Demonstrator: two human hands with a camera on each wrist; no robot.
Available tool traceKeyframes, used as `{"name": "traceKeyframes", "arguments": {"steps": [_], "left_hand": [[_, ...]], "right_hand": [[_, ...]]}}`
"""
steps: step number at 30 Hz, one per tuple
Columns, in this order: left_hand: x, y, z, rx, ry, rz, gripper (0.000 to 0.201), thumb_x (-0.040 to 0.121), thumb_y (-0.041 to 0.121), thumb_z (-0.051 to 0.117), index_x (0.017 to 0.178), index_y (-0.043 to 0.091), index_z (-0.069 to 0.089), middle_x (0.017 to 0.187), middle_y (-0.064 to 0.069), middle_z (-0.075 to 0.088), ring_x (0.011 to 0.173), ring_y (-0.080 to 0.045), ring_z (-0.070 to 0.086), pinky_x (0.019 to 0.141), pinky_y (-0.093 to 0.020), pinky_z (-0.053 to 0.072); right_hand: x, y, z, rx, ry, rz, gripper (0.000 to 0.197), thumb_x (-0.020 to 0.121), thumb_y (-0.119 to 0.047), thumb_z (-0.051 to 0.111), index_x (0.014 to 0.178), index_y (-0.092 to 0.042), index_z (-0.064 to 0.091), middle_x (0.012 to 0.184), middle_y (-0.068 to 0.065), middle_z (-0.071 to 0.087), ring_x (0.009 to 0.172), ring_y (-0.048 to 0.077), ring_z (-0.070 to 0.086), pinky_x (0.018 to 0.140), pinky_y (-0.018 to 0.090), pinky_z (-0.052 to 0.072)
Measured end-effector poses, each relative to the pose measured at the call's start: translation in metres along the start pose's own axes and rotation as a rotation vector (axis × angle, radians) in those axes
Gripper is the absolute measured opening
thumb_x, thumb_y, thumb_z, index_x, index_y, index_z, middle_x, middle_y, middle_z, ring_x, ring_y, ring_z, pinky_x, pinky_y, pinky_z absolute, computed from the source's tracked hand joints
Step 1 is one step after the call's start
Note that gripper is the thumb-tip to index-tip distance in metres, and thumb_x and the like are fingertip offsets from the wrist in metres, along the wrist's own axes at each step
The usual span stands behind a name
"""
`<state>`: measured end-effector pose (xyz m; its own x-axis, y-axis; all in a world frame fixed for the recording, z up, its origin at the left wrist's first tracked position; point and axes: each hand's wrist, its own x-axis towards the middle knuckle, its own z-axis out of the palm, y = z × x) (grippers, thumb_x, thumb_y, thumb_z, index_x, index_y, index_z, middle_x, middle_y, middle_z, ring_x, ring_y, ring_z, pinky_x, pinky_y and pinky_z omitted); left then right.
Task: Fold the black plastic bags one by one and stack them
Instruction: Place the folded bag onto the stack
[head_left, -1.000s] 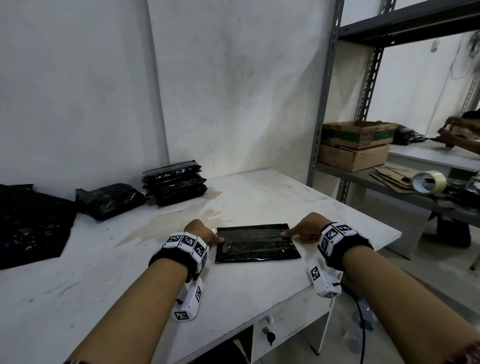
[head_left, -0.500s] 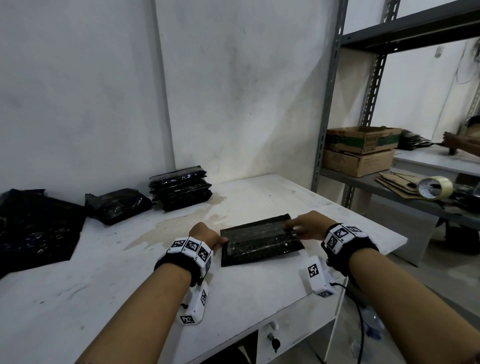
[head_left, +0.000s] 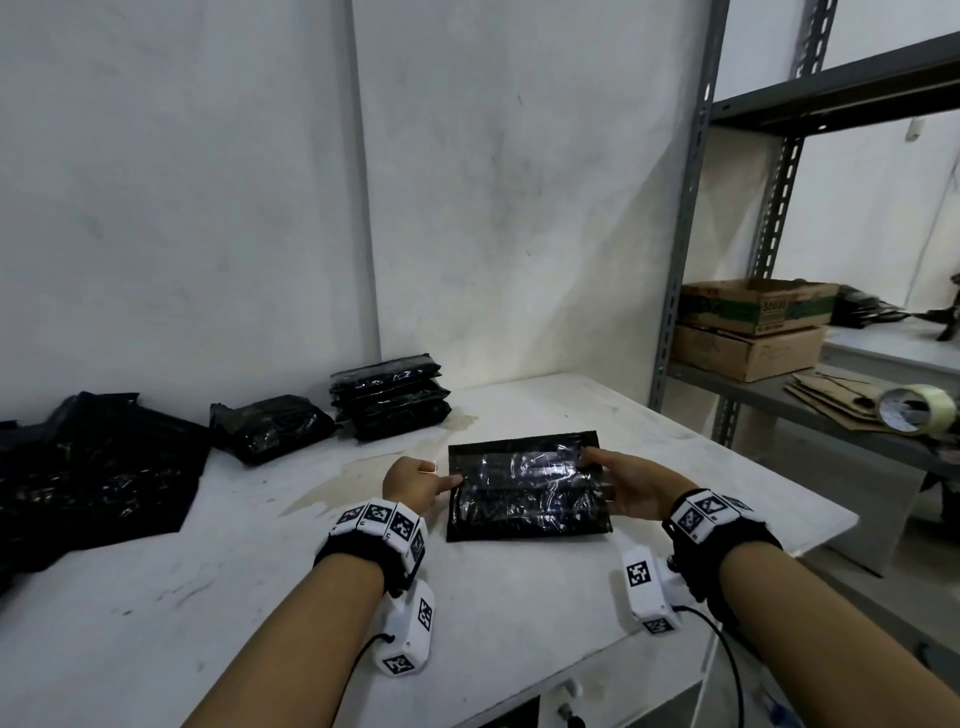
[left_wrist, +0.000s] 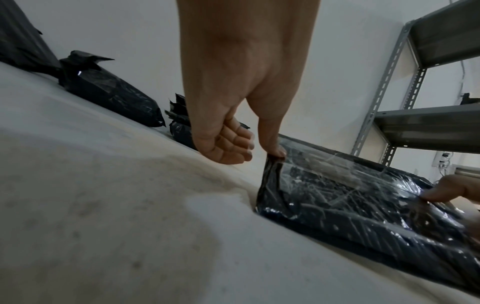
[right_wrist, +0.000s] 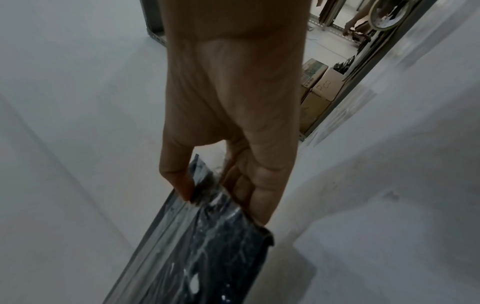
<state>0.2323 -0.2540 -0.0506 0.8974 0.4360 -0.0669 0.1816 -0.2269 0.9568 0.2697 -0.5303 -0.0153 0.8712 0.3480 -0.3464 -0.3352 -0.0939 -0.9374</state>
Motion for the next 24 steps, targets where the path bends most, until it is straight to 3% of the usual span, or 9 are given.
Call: {"name": "traceKeyframes", "arguments": {"steps": [2, 5, 9, 13, 16, 18, 21, 24], "left_hand": [[0.001, -0.002, -0.001, -0.079, -0.006, -0.005, 0.033, 0.073, 0.009, 0.082, 0.093, 0.008, 0.056, 0.098, -0.016, 0.06, 0.079, -0.019, 0.054, 0.076, -0.032, 0.047], [-0.005, -0.002, -0.001, -0.2, -0.024, -0.011, 0.032, 0.079, 0.003, 0.075, 0.099, 0.006, 0.05, 0.093, -0.011, 0.056, 0.076, -0.016, 0.052, 0.066, -0.026, 0.045], [-0.007, -0.002, -0.001, -0.284, -0.011, 0.0, 0.025, 0.085, 0.004, 0.069, 0.101, 0.006, 0.049, 0.083, -0.007, 0.053, 0.072, -0.014, 0.05, 0.061, -0.021, 0.042], [-0.003, -0.003, -0.003, -0.255, 0.008, -0.006, 0.008, 0.092, 0.007, 0.061, 0.089, 0.008, 0.053, 0.074, -0.007, 0.054, 0.064, -0.015, 0.051, 0.061, -0.025, 0.045], [0.0, -0.006, -0.003, -0.241, 0.041, -0.019, 0.022, 0.093, 0.001, 0.053, 0.073, 0.011, 0.054, 0.07, -0.007, 0.054, 0.059, -0.016, 0.051, 0.057, -0.026, 0.043], [0.001, -0.007, -0.002, -0.223, 0.048, -0.021, 0.025, 0.093, 0.0, 0.052, 0.071, 0.011, 0.054, 0.069, -0.007, 0.054, 0.059, -0.016, 0.051, 0.057, -0.026, 0.044], [-0.002, -0.004, -0.002, -0.24, 0.043, -0.03, 0.007, 0.093, 0.001, 0.056, 0.088, 0.005, 0.053, 0.07, -0.008, 0.054, 0.061, -0.017, 0.051, 0.06, -0.025, 0.044], [-0.001, -0.004, -0.003, -0.245, 0.065, -0.07, 0.031, 0.088, 0.006, 0.065, 0.111, 0.002, 0.045, 0.077, -0.011, 0.057, 0.066, -0.019, 0.055, 0.063, -0.03, 0.049]], "right_hand": [[0.002, 0.001, 0.001, -0.008, 0.004, -0.025, 0.006, 0.092, -0.013, 0.054, 0.09, -0.013, 0.06, 0.076, 0.002, 0.06, 0.064, 0.014, 0.055, 0.057, 0.024, 0.052], [0.007, 0.003, 0.001, -0.002, 0.009, -0.057, 0.007, 0.09, -0.013, 0.055, 0.095, -0.014, 0.059, 0.081, 0.002, 0.056, 0.069, 0.014, 0.054, 0.07, 0.028, 0.05], [0.011, 0.004, 0.003, 0.03, -0.001, -0.073, 0.007, 0.091, -0.013, 0.055, 0.095, -0.014, 0.06, 0.081, 0.002, 0.059, 0.07, 0.014, 0.055, 0.065, 0.025, 0.052], [0.014, 0.005, 0.007, 0.035, -0.017, -0.084, 0.007, 0.092, -0.013, 0.055, 0.097, -0.015, 0.059, 0.08, 0.001, 0.059, 0.067, 0.013, 0.054, 0.061, 0.024, 0.052], [0.016, 0.005, 0.008, 0.036, -0.037, -0.092, 0.009, 0.092, -0.014, 0.054, 0.099, -0.015, 0.059, 0.079, 0.001, 0.059, 0.067, 0.013, 0.054, 0.064, 0.025, 0.051], [0.017, 0.006, 0.009, 0.032, -0.043, -0.095, 0.01, 0.092, -0.014, 0.054, 0.101, -0.015, 0.06, 0.081, 0.001, 0.06, 0.068, 0.014, 0.054, 0.064, 0.025, 0.051], [0.019, 0.006, 0.009, 0.034, -0.05, -0.101, 0.012, 0.093, -0.014, 0.055, 0.105, -0.015, 0.058, 0.082, 0.001, 0.062, 0.067, 0.014, 0.058, 0.065, 0.027, 0.054], [0.018, 0.005, 0.01, 0.037, -0.061, -0.11, 0.012, 0.093, -0.014, 0.054, 0.105, -0.014, 0.058, 0.082, 0.002, 0.062, 0.065, 0.013, 0.058, 0.061, 0.026, 0.055]]}}
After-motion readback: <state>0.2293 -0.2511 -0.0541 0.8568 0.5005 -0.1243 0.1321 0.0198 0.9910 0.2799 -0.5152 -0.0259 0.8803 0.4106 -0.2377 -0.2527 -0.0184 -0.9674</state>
